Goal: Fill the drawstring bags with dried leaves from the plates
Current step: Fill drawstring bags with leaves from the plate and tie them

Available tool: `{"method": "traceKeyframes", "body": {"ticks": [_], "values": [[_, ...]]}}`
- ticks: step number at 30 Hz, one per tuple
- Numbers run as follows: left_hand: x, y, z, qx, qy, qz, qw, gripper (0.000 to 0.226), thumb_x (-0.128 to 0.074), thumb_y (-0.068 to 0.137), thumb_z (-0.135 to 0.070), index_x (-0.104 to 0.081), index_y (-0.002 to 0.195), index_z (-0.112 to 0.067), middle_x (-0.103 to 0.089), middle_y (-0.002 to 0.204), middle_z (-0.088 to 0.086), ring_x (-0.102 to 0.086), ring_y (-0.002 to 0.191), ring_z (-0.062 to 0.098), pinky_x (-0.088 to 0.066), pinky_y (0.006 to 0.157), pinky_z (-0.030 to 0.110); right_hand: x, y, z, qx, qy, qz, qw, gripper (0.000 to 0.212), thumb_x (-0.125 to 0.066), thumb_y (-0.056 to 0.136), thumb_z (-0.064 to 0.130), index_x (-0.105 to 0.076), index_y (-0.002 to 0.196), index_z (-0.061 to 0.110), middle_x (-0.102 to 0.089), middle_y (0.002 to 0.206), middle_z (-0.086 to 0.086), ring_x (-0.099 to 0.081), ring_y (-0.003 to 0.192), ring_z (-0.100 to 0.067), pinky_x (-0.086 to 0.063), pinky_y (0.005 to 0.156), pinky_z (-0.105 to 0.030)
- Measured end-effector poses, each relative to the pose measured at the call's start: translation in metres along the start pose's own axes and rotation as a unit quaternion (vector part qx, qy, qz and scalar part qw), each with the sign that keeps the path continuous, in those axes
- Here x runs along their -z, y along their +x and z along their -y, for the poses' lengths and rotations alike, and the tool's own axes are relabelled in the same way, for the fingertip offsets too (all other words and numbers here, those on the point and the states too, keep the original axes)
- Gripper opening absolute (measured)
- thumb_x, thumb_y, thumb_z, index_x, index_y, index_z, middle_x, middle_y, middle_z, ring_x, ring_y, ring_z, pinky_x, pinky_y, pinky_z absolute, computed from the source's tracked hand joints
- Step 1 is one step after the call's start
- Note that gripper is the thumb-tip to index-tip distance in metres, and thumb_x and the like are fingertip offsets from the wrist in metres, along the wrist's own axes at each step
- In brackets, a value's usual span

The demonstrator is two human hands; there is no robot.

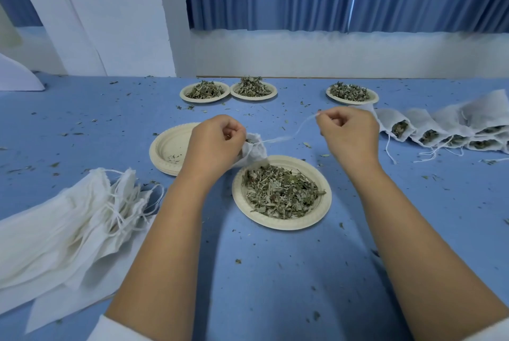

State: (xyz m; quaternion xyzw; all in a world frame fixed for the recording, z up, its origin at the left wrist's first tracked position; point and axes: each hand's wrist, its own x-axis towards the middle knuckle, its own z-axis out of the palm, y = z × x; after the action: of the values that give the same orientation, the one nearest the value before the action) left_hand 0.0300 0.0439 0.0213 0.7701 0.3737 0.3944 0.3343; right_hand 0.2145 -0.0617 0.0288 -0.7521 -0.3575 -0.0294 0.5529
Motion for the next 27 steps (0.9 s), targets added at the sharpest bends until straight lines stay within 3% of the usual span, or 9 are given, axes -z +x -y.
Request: {"method": "traceKeyframes", "body": {"ticks": [5,12,15,19,23,27], "values": [[0.002,0.001,0.001,0.002,0.007,-0.008,1.0,0.009,-0.062,0.092,-0.016,-0.068,0.085,-0.016,-0.067,0.078,0.0,-0.068,0.076,0.024,-0.057,0.079,0.041,-0.004,-0.003,-0.001,0.005,0.004,0.038,0.999,0.021,-0.064,0.088,0.021,-0.071,0.072,0.011,-0.057,0.057,-0.002,-0.052,0.057,-0.015,-0.052,0.07,-0.033],[-0.006,-0.001,0.001,-0.044,-0.009,0.036,0.998,0.019,-0.066,0.09,-0.016,-0.065,0.076,-0.029,-0.065,0.072,-0.008,-0.064,0.067,0.013,-0.054,0.071,0.029,-0.031,-0.027,0.011,0.089,0.016,0.19,0.978,0.013,-0.074,0.083,0.024,-0.074,0.071,0.028,-0.065,0.056,0.007,-0.049,0.049,0.0,-0.044,0.056,-0.022],[-0.011,-0.001,0.001,-0.063,0.005,0.038,0.997,0.019,-0.068,0.088,-0.017,-0.065,0.074,-0.03,-0.065,0.07,-0.011,-0.058,0.061,-0.002,-0.049,0.063,0.015,-0.037,-0.035,0.012,0.119,-0.031,0.216,0.969,0.011,-0.072,0.079,0.019,-0.077,0.071,0.024,-0.069,0.062,0.006,-0.062,0.06,-0.01,-0.053,0.063,-0.03],[-0.012,0.0,0.002,-0.061,0.013,0.025,0.998,0.021,-0.067,0.088,-0.018,-0.063,0.073,-0.032,-0.064,0.069,-0.011,-0.056,0.06,-0.002,-0.047,0.062,0.015,-0.037,-0.036,0.012,0.151,-0.083,0.219,0.96,0.01,-0.071,0.077,0.021,-0.078,0.074,0.026,-0.07,0.065,0.005,-0.063,0.066,-0.015,-0.053,0.066,-0.037],[-0.011,-0.001,0.001,-0.064,0.013,0.025,0.998,0.02,-0.067,0.088,-0.018,-0.064,0.073,-0.032,-0.063,0.069,-0.012,-0.056,0.059,-0.004,-0.045,0.06,0.011,-0.034,-0.034,0.014,0.138,-0.062,0.221,0.964,0.015,-0.072,0.084,0.022,-0.078,0.097,0.023,-0.068,0.066,0.004,-0.061,0.064,-0.011,-0.048,0.065,-0.028],[-0.009,0.0,0.002,-0.056,0.045,0.007,0.997,0.015,-0.065,0.09,-0.02,-0.064,0.077,-0.028,-0.062,0.07,-0.013,-0.058,0.064,0.0,-0.046,0.062,0.015,-0.028,-0.031,0.016,0.126,-0.027,0.233,0.964,0.018,-0.065,0.088,0.014,-0.077,0.098,0.023,-0.061,0.066,0.021,-0.053,0.058,0.011,-0.036,0.058,-0.006]]}}
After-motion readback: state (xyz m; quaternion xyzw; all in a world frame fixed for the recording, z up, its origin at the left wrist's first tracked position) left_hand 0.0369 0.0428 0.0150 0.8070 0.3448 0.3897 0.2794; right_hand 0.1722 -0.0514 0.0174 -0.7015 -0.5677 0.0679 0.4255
